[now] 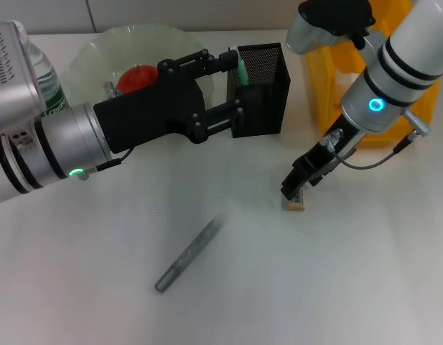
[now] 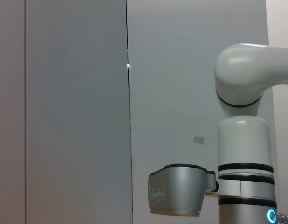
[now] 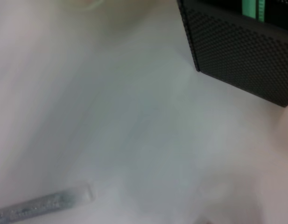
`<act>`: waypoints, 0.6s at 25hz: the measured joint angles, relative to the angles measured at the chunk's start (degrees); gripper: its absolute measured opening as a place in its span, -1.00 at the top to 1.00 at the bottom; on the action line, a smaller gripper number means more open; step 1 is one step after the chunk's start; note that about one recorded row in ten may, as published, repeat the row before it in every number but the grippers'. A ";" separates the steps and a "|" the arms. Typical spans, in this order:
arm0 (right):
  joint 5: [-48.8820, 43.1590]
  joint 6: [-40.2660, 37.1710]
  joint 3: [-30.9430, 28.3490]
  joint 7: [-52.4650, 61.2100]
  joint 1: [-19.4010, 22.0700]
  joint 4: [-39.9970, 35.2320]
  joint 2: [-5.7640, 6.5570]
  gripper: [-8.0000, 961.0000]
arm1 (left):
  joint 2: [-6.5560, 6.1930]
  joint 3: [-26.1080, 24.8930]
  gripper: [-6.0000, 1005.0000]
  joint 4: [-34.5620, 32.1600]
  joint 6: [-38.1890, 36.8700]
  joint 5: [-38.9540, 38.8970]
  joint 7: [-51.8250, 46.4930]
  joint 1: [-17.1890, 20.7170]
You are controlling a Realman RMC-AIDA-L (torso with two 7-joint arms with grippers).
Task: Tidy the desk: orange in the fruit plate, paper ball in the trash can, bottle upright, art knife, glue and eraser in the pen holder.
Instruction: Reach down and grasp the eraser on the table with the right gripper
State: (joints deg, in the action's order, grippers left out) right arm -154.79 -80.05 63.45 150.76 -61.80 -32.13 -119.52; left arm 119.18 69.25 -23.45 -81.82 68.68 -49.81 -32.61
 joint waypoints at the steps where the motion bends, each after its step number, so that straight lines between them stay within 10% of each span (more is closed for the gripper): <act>1: 0.01 0.11 0.00 -0.01 -0.01 0.05 -0.01 -0.23 | 0.00 0.00 -0.24 0.00 0.00 0.00 0.00 0.00; 15: 0.42 0.87 0.57 -0.14 0.27 -0.38 -0.05 -0.22 | 0.00 0.00 -0.24 -0.28 -0.05 -0.22 0.25 0.00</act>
State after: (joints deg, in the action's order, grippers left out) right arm -154.36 -79.18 64.03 150.61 -61.53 -32.52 -119.56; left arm 119.18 69.25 -23.73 -81.87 68.46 -49.57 -32.61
